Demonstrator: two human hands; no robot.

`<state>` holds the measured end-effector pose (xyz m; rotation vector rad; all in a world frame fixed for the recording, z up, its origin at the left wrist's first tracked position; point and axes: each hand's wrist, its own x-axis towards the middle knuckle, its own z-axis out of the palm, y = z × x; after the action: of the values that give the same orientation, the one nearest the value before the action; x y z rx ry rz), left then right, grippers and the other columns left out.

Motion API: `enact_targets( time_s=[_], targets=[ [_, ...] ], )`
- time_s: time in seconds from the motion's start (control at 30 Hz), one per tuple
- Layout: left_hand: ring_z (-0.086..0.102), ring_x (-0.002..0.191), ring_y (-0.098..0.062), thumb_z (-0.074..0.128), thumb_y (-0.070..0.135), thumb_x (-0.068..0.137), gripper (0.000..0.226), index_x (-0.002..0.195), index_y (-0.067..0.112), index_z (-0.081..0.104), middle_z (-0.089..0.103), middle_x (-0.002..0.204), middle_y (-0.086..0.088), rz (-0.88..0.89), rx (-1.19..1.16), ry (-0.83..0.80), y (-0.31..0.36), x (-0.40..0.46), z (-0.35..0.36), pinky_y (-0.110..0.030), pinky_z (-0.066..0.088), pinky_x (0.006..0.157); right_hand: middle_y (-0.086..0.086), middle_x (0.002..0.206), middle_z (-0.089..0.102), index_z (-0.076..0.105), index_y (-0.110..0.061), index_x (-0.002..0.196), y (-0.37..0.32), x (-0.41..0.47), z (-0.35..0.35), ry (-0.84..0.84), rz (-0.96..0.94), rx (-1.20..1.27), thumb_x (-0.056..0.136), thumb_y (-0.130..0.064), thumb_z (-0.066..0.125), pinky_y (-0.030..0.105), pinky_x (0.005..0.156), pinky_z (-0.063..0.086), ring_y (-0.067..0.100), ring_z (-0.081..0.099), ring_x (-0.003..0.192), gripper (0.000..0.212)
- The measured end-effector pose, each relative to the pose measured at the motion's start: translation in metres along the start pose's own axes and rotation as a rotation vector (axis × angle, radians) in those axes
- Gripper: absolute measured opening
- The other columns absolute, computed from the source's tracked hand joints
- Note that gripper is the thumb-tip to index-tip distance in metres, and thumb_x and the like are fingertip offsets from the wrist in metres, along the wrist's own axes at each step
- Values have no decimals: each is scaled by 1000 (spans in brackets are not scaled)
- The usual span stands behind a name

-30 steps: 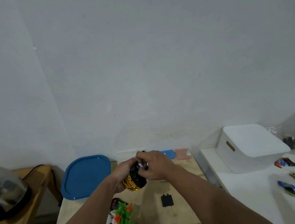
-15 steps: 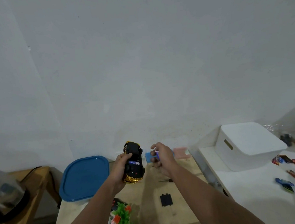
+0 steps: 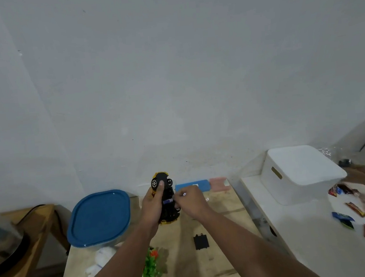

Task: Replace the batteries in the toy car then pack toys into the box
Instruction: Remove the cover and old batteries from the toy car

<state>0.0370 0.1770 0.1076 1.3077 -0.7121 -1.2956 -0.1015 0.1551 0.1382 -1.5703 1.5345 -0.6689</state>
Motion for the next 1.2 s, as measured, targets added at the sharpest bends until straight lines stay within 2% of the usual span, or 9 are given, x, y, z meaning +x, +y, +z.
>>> enact_targets(
  time_s=[0.13, 0.23, 0.3, 0.47, 0.77, 0.97, 1.07, 1.13, 1.2],
  targets=[
    [77, 97, -21, 62, 60, 97, 36, 116, 32, 73, 81, 101, 2, 85, 47, 14, -3, -9, 10, -35, 61, 79, -5, 62, 72, 69, -20, 61, 0, 0, 0, 24, 97, 54, 86, -24, 68, 23, 59, 49, 6, 65, 56, 25],
    [77, 94, -20, 62, 57, 98, 32, 115, 32, 73, 80, 100, 1, 116, 80, 8, -3, -14, 12, -36, 61, 81, 1, 62, 71, 67, -10, 65, 2, -3, -2, -1, 241, 220, 79, -26, 72, 20, 41, 31, 8, 44, 37, 22],
    [78, 92, -16, 62, 58, 98, 31, 115, 35, 73, 80, 101, 2, 126, 116, -10, -2, -15, 11, -37, 62, 83, 6, 64, 66, 67, -7, 71, 6, -5, -1, -21, 319, 317, 75, -27, 71, 22, 41, 23, 12, 35, 38, 21],
    [77, 86, -14, 60, 61, 98, 33, 113, 34, 73, 81, 97, 1, 133, 160, -27, -3, -19, 7, -24, 60, 67, 3, 62, 61, 64, -9, 79, 12, -7, 5, -69, 391, 446, 75, -30, 73, 22, 43, 19, 11, 30, 40, 23],
    [77, 98, -17, 61, 61, 97, 36, 114, 31, 74, 81, 102, 2, 17, 134, -62, -25, -9, 14, -35, 60, 87, -1, 59, 48, 62, -11, 81, 26, -4, 3, -97, 525, 712, 79, -23, 69, 21, 37, 23, 7, 29, 42, 15],
    [68, 108, -34, 74, 42, 94, 51, 131, 21, 45, 64, 122, -12, -289, 23, 112, -50, 24, 14, -56, 57, 97, -4, 62, 44, 58, -10, 84, 58, 22, -25, -142, 626, 1117, 91, -16, 61, 15, 33, 22, 3, 33, 42, 10],
    [69, 104, -37, 70, 38, 98, 44, 129, 16, 48, 65, 121, -15, -362, 65, 148, -70, 40, 9, -54, 59, 92, -3, 64, 47, 53, -13, 80, 79, 37, -41, -145, 697, 1214, 97, -22, 60, 15, 31, 23, 4, 38, 41, 20],
    [70, 98, -35, 68, 39, 100, 40, 126, 12, 53, 67, 117, -14, -375, 130, 152, -86, 50, 11, -47, 59, 83, -1, 66, 51, 52, -15, 77, 92, 47, -47, -139, 736, 1169, 97, -25, 58, 14, 32, 23, 5, 44, 43, 23],
    [69, 99, -34, 66, 40, 101, 38, 123, 10, 57, 67, 116, -13, -375, 234, 153, -105, 60, 17, -46, 58, 85, 2, 67, 58, 55, -15, 78, 107, 57, -49, -131, 765, 1060, 94, -23, 58, 14, 33, 23, 8, 50, 50, 18]
  ],
)
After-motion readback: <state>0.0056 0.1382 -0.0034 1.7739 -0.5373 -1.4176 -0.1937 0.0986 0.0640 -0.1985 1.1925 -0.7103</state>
